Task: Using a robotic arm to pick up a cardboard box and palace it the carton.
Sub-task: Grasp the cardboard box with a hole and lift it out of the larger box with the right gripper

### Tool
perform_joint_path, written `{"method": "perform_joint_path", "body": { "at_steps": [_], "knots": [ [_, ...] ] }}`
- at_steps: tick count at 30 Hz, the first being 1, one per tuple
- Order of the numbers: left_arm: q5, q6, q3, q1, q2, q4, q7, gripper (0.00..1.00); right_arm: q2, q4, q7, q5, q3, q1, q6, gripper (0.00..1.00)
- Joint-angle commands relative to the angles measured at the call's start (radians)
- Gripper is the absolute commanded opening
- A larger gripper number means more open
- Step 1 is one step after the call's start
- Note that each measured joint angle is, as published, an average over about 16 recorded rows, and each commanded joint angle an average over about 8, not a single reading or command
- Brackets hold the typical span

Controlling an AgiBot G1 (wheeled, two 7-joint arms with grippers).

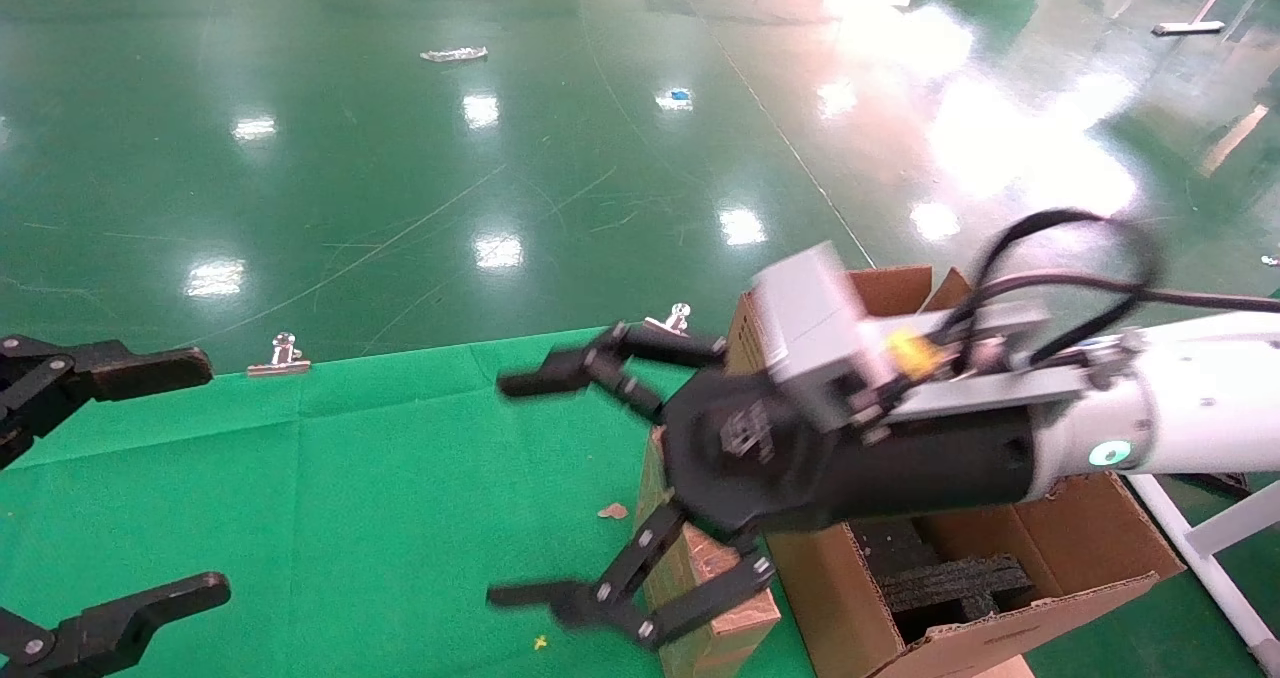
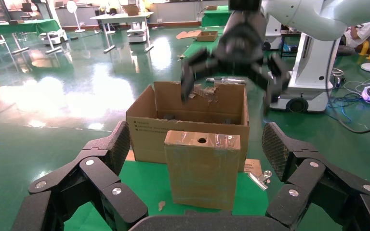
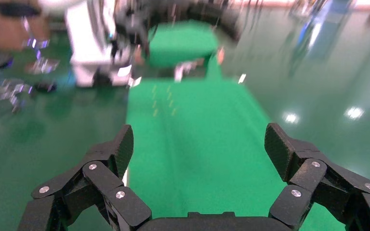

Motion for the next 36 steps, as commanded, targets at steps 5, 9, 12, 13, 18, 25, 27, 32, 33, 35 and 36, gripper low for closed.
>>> {"method": "perform_joint_path", "body": {
  "at_steps": [5,9,12,13,18,25,27,32,33,35,36],
  "knots": [
    [0.000,0.000,0.001,0.000,0.000,0.000,0.000,1.00,-0.057,0.019,0.093,-0.223,-0.168,0.162,-0.045,1.00],
    [0.000,0.000,0.001,0.000,0.000,0.000,0.000,1.00,-0.104,0.021,0.156,-0.375,-0.332,0.300,-0.057,1.00],
    [-0.001,0.000,0.001,0.000,0.000,0.000,0.001,1.00,-0.133,0.020,0.206,-0.459,-0.457,0.408,-0.061,1.00],
    [-0.001,0.000,0.001,0.000,0.000,0.000,0.001,1.00,-0.140,0.020,0.224,-0.478,-0.497,0.446,-0.062,1.00],
    [-0.001,0.000,0.002,0.000,-0.001,0.000,0.001,1.00,-0.153,0.018,0.311,-0.507,-0.670,0.644,-0.066,1.00],
    [-0.001,-0.001,0.002,-0.001,-0.001,0.000,0.001,1.00,-0.180,0.021,0.400,-0.532,-0.932,0.910,-0.068,1.00],
    [-0.001,-0.001,0.002,-0.001,-0.001,0.000,0.001,1.00,-0.200,0.022,0.424,-0.538,-1.016,0.967,-0.065,1.00],
    [-0.002,-0.001,0.003,-0.001,-0.001,0.000,0.001,1.00,-0.241,0.024,0.473,-0.510,-1.172,1.049,-0.051,1.00],
    [-0.002,-0.001,0.003,-0.001,-0.001,0.000,0.001,1.00,-0.247,0.025,0.479,-0.501,-1.194,1.057,-0.047,1.00],
    [-0.002,-0.001,0.003,-0.001,-0.001,0.000,0.001,1.00,-0.260,0.026,0.488,-0.484,-1.227,1.068,-0.040,1.00],
    [-0.002,-0.001,0.003,-0.001,-0.001,0.000,0.001,1.00,-0.267,0.026,0.492,-0.477,-1.242,1.072,-0.036,1.00]
  ]
}}
